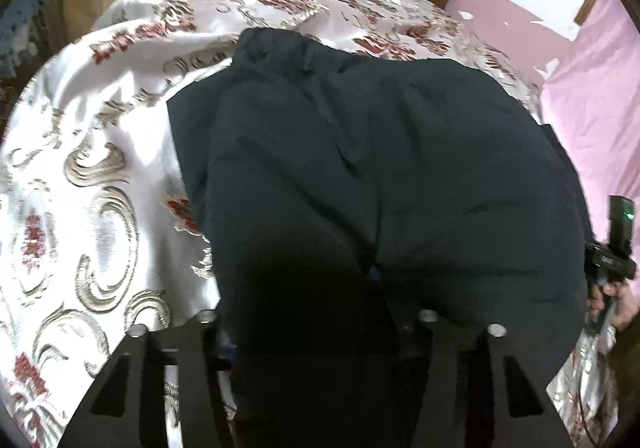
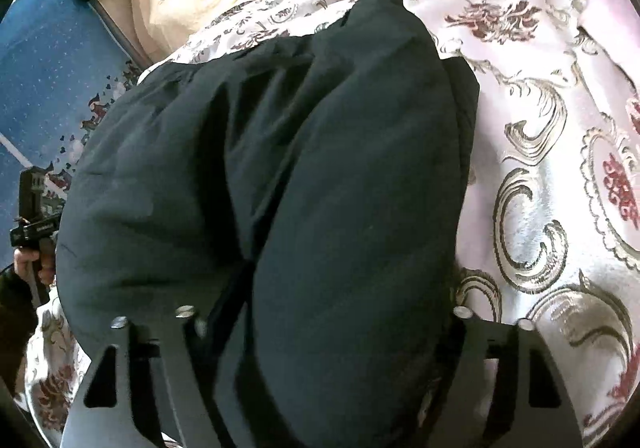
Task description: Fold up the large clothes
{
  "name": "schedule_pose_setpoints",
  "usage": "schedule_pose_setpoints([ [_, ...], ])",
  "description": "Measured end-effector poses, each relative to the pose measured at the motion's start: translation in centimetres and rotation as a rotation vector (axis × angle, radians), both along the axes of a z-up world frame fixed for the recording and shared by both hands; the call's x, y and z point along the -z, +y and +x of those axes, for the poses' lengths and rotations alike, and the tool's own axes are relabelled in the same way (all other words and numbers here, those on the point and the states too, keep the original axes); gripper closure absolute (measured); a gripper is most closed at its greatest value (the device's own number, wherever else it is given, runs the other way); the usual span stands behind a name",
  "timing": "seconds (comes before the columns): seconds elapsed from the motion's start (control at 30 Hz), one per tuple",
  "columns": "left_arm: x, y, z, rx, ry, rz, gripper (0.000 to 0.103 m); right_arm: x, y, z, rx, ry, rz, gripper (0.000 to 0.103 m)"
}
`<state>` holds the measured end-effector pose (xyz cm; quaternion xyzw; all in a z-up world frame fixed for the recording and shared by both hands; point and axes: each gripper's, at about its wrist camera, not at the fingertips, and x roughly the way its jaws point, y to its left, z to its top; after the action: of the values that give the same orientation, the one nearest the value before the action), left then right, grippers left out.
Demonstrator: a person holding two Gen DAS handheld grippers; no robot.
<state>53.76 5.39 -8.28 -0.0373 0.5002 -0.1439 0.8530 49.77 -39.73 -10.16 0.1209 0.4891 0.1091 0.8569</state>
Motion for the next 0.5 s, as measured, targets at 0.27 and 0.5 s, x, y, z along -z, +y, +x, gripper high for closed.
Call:
schedule_pose_setpoints([
  [0.27,-2.0,-2.1,-1.6,-0.056,-0.055,0.193,0.079,-2.8,1.3,-0.9,0.07,-0.022,-0.089,0.069],
  [0.5,-3.3,-3.0,-3.0,-0.074,-0.099,0.249,0.086,-4.3,1.3,-1.8,0.114,-0.053,-0.14,0.078],
])
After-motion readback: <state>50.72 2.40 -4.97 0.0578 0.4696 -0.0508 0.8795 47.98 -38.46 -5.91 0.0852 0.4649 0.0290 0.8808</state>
